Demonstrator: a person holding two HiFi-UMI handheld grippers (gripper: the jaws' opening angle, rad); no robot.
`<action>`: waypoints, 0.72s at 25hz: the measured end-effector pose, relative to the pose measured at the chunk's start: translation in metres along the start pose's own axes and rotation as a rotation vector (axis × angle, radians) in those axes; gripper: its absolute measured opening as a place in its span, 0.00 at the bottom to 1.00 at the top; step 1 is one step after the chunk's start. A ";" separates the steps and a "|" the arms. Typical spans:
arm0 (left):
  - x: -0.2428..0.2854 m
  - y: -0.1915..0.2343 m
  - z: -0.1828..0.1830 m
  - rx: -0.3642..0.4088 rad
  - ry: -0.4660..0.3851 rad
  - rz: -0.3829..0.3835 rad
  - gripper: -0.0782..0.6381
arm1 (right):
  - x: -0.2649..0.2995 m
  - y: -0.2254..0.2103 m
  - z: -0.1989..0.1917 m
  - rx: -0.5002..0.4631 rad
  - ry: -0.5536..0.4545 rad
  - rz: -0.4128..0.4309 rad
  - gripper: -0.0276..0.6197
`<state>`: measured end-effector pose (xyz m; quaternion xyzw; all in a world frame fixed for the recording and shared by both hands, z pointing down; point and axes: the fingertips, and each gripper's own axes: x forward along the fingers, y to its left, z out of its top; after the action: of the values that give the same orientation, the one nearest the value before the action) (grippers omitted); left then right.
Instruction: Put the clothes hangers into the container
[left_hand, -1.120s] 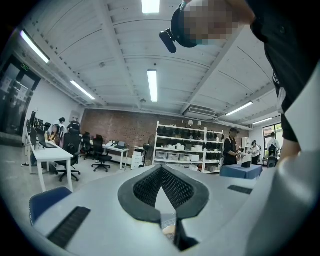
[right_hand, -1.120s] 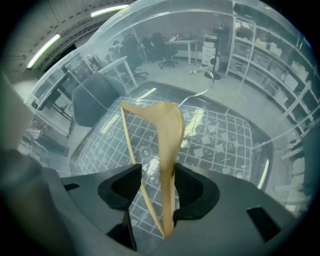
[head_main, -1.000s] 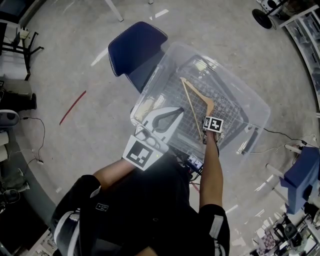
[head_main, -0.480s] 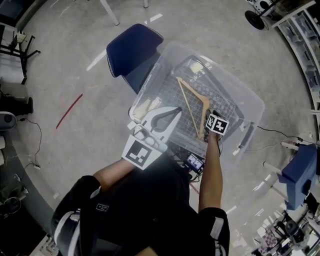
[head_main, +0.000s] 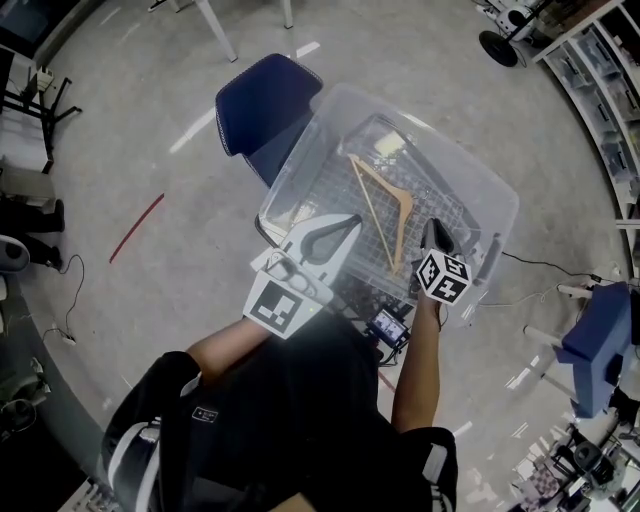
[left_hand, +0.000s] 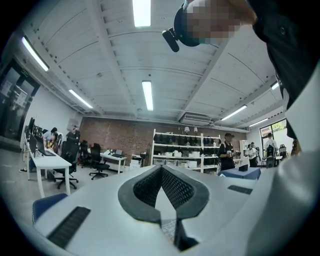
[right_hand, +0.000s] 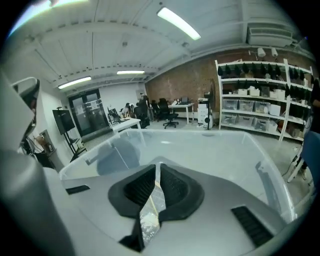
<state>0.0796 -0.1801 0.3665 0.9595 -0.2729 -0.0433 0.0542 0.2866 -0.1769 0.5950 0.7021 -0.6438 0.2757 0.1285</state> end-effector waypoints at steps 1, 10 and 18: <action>-0.004 -0.006 0.000 0.003 -0.001 -0.001 0.14 | -0.013 0.005 0.006 -0.004 -0.028 0.006 0.11; -0.028 -0.040 0.000 0.011 -0.001 -0.006 0.14 | -0.117 0.046 0.034 -0.034 -0.213 0.034 0.07; -0.046 -0.060 0.001 0.028 0.014 0.001 0.14 | -0.185 0.071 0.041 -0.062 -0.305 0.035 0.07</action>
<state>0.0716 -0.1052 0.3606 0.9604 -0.2734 -0.0325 0.0427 0.2229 -0.0547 0.4469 0.7202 -0.6762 0.1482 0.0460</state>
